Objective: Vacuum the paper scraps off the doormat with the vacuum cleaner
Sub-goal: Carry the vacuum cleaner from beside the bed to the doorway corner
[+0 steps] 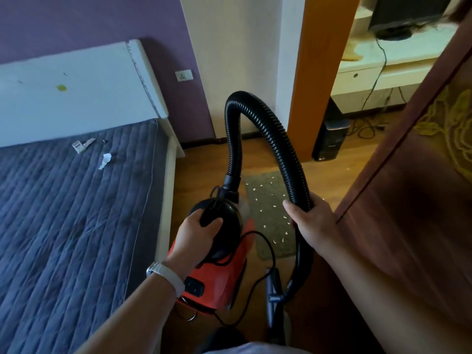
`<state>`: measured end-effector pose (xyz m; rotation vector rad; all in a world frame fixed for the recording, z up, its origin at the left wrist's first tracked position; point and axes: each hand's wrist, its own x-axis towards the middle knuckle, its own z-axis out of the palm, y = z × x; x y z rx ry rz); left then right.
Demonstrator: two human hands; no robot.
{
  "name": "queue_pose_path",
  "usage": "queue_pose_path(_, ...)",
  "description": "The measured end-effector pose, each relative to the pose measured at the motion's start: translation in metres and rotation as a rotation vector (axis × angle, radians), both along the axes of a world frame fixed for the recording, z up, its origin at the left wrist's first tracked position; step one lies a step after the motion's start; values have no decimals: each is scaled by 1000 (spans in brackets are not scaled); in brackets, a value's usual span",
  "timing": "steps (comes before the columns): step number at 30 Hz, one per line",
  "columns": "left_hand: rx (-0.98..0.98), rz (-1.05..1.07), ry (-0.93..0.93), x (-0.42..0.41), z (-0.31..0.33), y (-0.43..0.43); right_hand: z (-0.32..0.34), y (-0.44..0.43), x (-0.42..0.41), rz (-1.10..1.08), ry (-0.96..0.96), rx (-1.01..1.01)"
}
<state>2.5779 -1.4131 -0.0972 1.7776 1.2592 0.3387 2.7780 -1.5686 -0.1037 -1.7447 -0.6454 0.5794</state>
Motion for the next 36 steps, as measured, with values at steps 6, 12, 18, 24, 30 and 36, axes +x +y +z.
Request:
queue_pose_path(6, -37, 74, -55, 9, -2, 46, 1, 61, 19, 47, 1, -46)
queue_pose_path(12, -82, 91, -65, 15, -19, 122, -6, 138, 28, 53, -69, -103)
queue_pose_path(18, -123, 37, -59, 17, -34, 232, -13, 237, 22, 17, -87, -177)
queue_pose_path(24, -121, -46, -26, 18, -43, 334, -6, 327, 18, 14, -86, -196)
queue_pose_path(30, -79, -69, -20, 29, -34, 400, 0, 386, 31, 6, -60, -172)
queue_pose_path(36, -92, -21, -19, 56, -39, 452, -3, 446, 54, 39, -62, -169)
